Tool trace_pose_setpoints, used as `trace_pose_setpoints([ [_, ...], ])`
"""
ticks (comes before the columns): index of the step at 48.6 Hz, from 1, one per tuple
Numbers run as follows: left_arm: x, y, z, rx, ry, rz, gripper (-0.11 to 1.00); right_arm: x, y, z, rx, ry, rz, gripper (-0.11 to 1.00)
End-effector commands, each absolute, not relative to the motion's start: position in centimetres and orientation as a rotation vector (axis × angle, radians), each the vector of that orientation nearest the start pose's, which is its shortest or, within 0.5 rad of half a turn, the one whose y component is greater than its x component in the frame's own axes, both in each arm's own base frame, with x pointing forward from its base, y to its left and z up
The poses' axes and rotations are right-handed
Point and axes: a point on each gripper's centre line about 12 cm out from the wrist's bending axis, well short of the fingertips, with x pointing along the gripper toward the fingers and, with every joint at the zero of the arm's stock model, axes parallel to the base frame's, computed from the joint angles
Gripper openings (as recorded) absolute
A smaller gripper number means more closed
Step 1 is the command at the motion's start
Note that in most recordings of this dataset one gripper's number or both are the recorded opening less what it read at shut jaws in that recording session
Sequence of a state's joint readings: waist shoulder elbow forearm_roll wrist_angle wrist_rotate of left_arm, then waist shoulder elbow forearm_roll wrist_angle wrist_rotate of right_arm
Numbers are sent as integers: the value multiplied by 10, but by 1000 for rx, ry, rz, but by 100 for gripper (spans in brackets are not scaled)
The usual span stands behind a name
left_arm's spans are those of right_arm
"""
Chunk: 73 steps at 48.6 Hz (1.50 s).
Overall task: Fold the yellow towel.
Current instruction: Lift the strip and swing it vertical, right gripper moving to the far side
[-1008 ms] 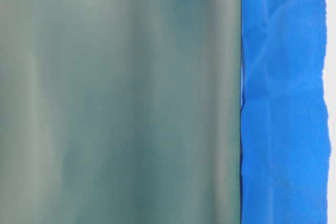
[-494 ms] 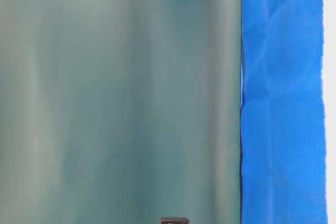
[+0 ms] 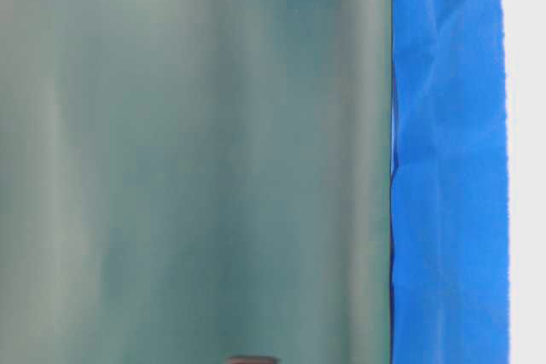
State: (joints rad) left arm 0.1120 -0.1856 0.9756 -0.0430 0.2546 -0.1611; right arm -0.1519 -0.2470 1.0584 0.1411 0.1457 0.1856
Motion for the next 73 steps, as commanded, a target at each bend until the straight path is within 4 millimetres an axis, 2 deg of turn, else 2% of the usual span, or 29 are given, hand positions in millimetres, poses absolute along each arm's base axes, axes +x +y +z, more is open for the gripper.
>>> trace_pose_setpoints([
  [1, 276, 29, 144, -247, 962, 189, 1, 259, -40, 140, 375, 876, -269, 2],
  [7, 273, 29, 166, -244, 898, 182, 1, 259, -40, 163, 351, 831, -256, 2],
  [13, 269, 28, 179, -247, 849, 180, 2, 258, -40, 179, 339, 791, -247, 2],
  [31, 269, 21, 184, -253, 820, 159, 1, 264, -47, 184, 341, 764, -262, 2],
  [39, 277, 1, 189, -263, 750, 100, 1, 272, -70, 187, 357, 715, -331, 2],
  [57, 303, -50, 206, -285, 580, -63, 1, 305, -141, 196, 344, 642, -483, 2],
  [66, 330, -63, 211, -278, 553, -93, 1, 321, -166, 203, 323, 622, -518, 2],
  [73, 364, -74, 215, -278, 545, -105, 1, 324, -184, 206, 317, 612, -550, 2],
])
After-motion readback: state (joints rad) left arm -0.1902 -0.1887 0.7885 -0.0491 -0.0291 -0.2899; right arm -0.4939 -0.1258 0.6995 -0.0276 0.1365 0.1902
